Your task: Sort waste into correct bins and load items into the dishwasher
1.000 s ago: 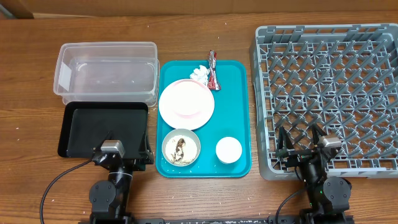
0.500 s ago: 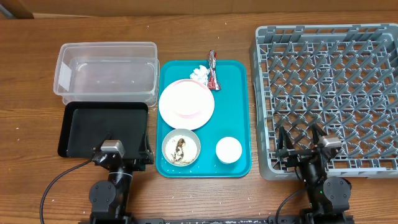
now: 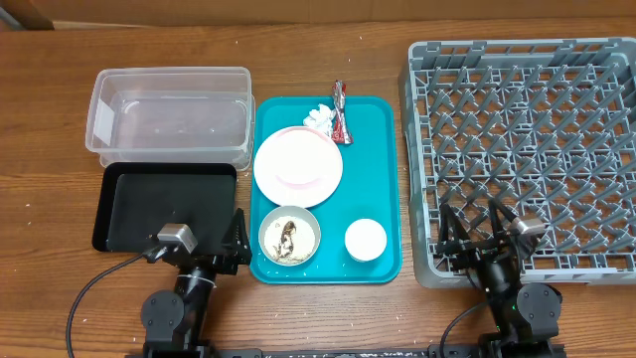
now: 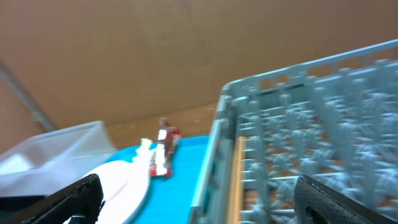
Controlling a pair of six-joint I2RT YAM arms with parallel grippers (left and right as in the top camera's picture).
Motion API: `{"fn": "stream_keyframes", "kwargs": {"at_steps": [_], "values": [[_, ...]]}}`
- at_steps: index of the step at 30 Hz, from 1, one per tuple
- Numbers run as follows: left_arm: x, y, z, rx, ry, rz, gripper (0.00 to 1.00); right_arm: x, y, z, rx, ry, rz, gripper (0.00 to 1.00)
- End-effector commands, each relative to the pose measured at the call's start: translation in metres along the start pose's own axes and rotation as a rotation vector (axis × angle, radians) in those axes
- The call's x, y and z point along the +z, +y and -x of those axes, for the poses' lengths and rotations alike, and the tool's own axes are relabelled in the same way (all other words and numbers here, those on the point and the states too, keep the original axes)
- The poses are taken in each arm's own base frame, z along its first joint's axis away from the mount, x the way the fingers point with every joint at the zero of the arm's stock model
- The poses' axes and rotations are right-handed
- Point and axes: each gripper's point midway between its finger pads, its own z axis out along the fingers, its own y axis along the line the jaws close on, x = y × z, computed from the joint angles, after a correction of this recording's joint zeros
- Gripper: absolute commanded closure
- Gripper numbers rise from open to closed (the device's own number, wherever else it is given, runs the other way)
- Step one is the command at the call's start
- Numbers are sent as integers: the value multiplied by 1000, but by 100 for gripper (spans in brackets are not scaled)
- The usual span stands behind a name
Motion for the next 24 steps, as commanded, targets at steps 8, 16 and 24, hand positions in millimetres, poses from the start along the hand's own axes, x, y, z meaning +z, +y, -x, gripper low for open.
{"fn": "stream_keyframes", "kwargs": {"at_steps": [8,16,24], "values": [[-27,-85,48,-70,33,-339,0,-21,64,62,49,-15,235,0],[-37,-100,85,-56,262,-195,0,-13,78,98,143,280,122,0],[-23,-147,111,-174,572,-311,0,15,92,126,238,557,58,0]]}}
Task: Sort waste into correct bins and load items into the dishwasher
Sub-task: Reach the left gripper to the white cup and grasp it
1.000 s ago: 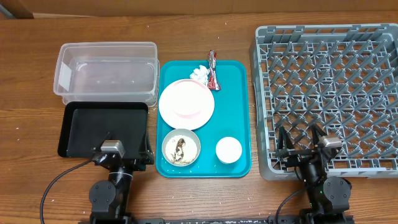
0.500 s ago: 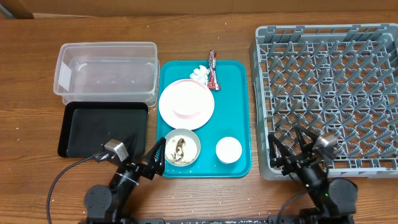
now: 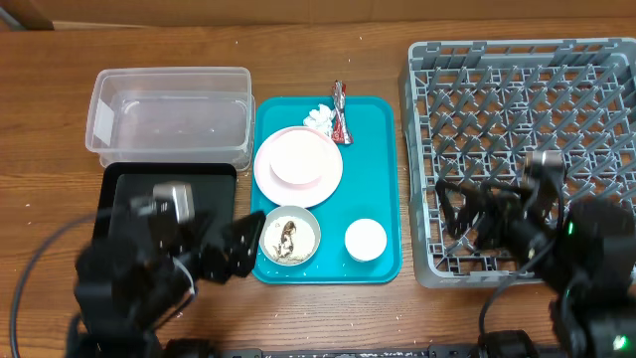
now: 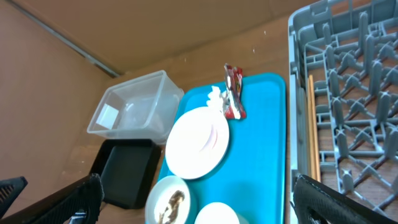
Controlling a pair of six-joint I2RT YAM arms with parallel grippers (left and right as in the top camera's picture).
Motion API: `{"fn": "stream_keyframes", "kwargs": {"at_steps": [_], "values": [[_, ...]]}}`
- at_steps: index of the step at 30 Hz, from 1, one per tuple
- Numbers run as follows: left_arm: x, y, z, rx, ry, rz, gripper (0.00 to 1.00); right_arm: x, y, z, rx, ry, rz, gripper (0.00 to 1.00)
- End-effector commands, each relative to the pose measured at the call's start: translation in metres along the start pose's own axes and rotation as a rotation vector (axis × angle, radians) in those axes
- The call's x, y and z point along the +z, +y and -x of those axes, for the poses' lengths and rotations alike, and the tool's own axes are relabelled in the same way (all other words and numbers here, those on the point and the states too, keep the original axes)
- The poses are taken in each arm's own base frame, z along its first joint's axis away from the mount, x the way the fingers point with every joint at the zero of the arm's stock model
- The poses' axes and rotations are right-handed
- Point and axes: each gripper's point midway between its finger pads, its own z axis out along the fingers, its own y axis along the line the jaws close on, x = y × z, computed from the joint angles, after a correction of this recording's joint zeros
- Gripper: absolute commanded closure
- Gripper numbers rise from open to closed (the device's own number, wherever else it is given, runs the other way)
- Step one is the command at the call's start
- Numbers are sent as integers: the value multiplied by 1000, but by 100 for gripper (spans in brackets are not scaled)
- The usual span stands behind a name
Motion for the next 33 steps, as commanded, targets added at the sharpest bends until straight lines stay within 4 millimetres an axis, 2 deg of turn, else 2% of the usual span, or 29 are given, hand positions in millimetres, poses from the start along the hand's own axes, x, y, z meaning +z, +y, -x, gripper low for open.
{"fn": "stream_keyframes", "kwargs": {"at_steps": [1,3,5,8,10,13,17,19,22,27,31,33], "values": [[1,-40,10,-59,89,-195,0,1,14,17,16,41,28,0],[8,-51,13,-48,122,-276,0,5,14,20,28,65,19,0],[19,-45,6,-29,166,-254,0,8,11,22,33,70,8,0],[42,-14,-28,-32,300,-61,4,10,4,25,38,56,-32,0],[55,-5,-51,11,388,35,8,10,-1,27,37,44,-58,0],[80,-14,-82,141,490,88,16,10,-6,29,36,32,-87,0],[120,-26,-120,336,537,186,13,11,-9,28,60,34,-104,0],[136,-20,-139,396,558,268,11,13,-11,26,76,47,-110,0],[159,-13,-164,383,612,320,11,15,-16,17,93,88,-130,0],[183,5,-185,336,666,382,22,20,-25,4,119,153,-161,0],[196,12,-187,296,661,391,38,25,-29,0,133,183,-175,0],[199,9,-191,275,679,365,51,26,-30,-1,136,188,-178,0]]}}
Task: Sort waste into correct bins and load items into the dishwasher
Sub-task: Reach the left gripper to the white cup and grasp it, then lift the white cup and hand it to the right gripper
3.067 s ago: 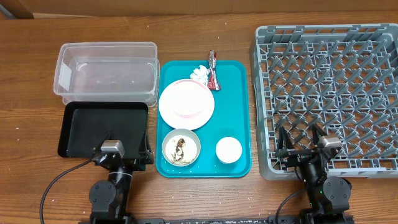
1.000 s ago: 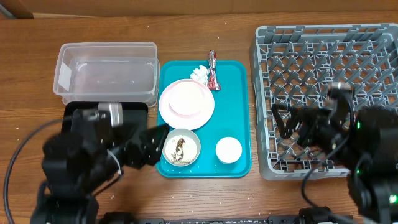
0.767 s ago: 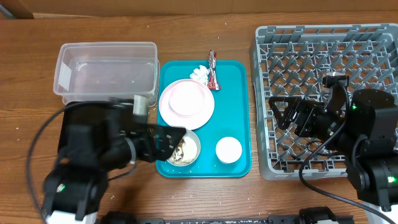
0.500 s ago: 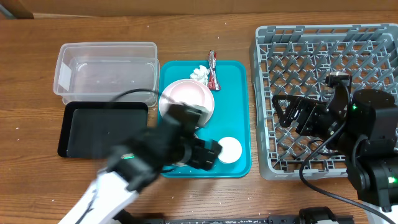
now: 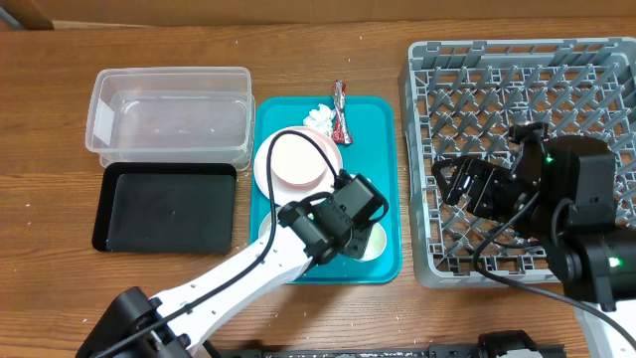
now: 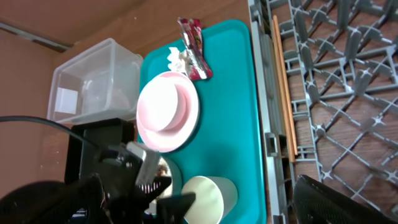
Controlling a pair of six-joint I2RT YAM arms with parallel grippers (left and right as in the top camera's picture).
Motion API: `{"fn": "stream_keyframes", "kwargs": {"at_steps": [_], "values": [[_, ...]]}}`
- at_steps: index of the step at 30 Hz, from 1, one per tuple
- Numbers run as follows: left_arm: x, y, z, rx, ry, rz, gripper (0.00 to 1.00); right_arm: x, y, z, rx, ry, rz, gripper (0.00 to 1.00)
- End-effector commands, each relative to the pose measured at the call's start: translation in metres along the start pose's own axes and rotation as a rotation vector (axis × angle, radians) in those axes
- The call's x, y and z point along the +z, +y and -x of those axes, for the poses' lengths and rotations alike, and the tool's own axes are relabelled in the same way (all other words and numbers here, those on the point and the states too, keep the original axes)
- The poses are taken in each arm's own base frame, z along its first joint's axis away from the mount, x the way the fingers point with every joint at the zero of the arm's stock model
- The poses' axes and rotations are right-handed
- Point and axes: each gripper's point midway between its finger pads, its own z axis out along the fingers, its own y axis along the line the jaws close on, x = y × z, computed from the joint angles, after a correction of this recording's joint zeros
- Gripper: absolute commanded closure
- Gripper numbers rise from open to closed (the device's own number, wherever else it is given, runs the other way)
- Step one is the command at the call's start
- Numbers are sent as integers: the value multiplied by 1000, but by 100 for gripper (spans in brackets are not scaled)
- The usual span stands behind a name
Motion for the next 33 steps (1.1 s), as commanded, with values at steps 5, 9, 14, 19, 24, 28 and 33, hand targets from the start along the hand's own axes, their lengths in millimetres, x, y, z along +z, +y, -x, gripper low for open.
{"fn": "stream_keyframes", "kwargs": {"at_steps": [5,9,14,19,24,28,33], "values": [[8,-4,-5,-36,56,-36,67,-6,3,9,-1,-30,0,0],[18,-8,-14,-36,108,-55,63,-6,2,8,1,-26,-1,0],[28,-4,-21,-37,141,-34,95,-6,2,8,1,-27,-1,0],[10,-2,-5,-80,119,-66,96,-6,2,8,1,-27,-1,0],[-51,16,30,-192,40,-128,96,-6,2,8,0,-27,-1,0],[-107,26,54,-255,-41,-366,96,-6,15,3,-82,2,72,8],[-173,19,66,-184,-110,-781,96,-23,75,-23,-364,96,464,12]]}}
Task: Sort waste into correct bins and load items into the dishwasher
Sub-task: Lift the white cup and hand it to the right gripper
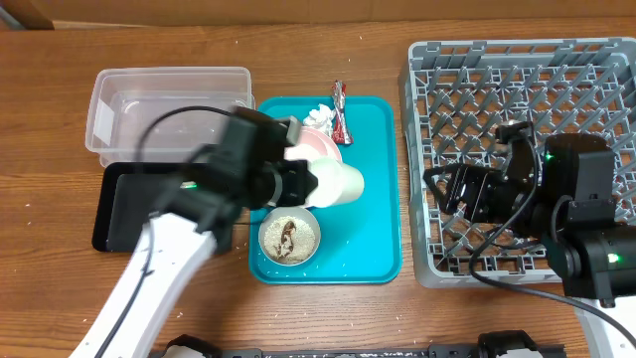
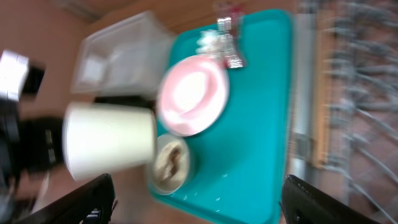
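Note:
My left gripper (image 1: pixel 301 184) is shut on a white cup (image 1: pixel 336 184), held on its side above the middle of the teal tray (image 1: pixel 376 214). The right wrist view shows the same cup (image 2: pixel 109 148) at the left. A pink plate (image 1: pixel 310 147) lies behind it, partly hidden by the arm. A bowl with food scraps (image 1: pixel 288 237) sits at the tray's front. A red wrapper (image 1: pixel 340 111) and a crumpled tissue (image 1: pixel 319 117) lie at the tray's far edge. My right gripper (image 1: pixel 459 189) hangs open over the left part of the grey dish rack (image 1: pixel 596 70).
A clear plastic bin (image 1: pixel 169 114) stands at the back left, with a black bin (image 1: pixel 124 214) in front of it, partly under my left arm. A wooden stick (image 2: pixel 321 106) lies along the rack's left edge, blurred.
The cup stood upright at the tray's front right with my left gripper at it. Now it is lifted and lies sideways in that gripper over the tray's middle. The right gripper shifted slightly left.
Both arms were folded at the table's front edge, then raised off it. Then my left gripper was at the cup on the tray and the right hung over the rack. Now the left holds the cup up, and the right stays open over the rack.

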Controlling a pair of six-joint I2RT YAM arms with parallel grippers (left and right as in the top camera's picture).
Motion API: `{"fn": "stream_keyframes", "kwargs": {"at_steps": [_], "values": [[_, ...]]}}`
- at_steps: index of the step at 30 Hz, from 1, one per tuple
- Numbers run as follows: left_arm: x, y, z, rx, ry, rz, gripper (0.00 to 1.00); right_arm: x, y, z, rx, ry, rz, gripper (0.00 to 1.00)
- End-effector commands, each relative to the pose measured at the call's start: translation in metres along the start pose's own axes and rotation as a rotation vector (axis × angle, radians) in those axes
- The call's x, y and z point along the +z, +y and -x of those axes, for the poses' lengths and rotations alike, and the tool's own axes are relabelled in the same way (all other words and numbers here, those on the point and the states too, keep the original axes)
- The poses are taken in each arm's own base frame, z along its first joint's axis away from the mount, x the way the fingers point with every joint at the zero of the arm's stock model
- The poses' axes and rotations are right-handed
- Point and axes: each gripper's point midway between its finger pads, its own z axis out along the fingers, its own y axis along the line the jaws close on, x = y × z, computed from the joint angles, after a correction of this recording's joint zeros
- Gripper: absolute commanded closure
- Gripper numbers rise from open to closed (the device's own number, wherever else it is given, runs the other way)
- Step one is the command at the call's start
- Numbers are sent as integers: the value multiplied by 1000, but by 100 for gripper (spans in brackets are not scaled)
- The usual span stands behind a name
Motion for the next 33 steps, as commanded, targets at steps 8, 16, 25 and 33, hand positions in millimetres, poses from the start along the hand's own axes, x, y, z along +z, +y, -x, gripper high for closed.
{"fn": "stream_keyframes", "kwargs": {"at_steps": [8,16,25,33], "values": [[-79,-80,-12,148,114,-746,96,-34,112,-1,-349,17,672,11],[-81,-89,-16,183,129,-790,96,-24,147,-21,-425,117,824,13],[-81,-89,-16,183,129,-790,96,-11,164,-25,-470,114,800,22],[-81,-89,-16,183,128,-786,96,-12,166,-25,-464,117,804,35]]}}
